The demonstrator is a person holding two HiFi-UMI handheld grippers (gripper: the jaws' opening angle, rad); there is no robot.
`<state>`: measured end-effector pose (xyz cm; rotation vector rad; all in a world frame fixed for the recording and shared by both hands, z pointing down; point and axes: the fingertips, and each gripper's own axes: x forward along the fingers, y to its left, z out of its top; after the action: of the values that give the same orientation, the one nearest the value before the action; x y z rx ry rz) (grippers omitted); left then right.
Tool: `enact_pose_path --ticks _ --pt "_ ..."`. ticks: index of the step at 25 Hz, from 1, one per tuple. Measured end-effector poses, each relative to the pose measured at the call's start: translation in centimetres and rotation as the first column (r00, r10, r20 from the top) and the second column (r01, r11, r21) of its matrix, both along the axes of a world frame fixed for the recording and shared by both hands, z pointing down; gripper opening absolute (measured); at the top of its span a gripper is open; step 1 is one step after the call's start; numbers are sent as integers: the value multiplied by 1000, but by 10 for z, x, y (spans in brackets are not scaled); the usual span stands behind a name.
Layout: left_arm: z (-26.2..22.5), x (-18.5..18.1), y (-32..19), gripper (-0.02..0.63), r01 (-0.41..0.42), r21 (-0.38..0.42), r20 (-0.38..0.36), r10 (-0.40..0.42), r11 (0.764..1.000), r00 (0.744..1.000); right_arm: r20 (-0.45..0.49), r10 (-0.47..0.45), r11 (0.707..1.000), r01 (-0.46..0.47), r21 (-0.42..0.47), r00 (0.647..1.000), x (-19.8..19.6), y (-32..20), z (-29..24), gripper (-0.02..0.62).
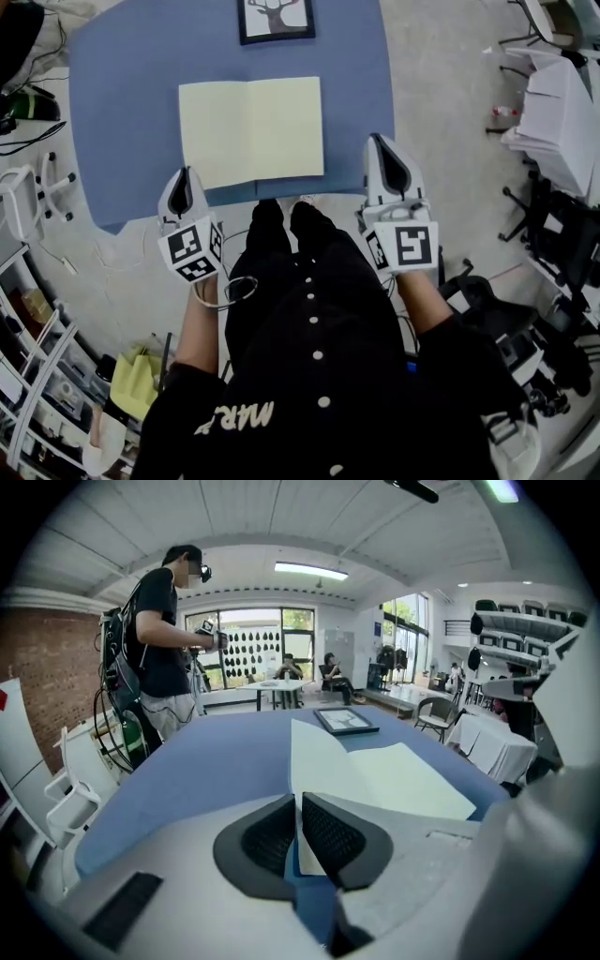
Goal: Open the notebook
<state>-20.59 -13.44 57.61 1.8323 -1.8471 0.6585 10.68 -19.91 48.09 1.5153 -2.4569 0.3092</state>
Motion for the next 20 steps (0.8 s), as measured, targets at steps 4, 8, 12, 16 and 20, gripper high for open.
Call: enact_pose_path --ticks 4,8,12,16,20 --pt "29 -14 0 29 3 -13 27 -3 1000 1000 -9 4 1000 -4 -16 1000 -9 3 9 5" --pt "57 -21 1 32 1 -43 -8 -1 999 1000 -15 9 1000 -10 -29 1000 -13 4 18 5" --pt "80 -26 1 35 -10 -79 -18 8 997 1000 -19 12 999 -13 -38 1000 -18 8 27 5" --pt "83 -22 -1 39 -17 -92 34 20 996 999 -24 15 999 -17 -47 1000 -15 12 31 5" --pt "84 -23 -1 46 -26 -105 136 40 994 990 -28 21 999 -22 -50 999 -16 13 34 5"
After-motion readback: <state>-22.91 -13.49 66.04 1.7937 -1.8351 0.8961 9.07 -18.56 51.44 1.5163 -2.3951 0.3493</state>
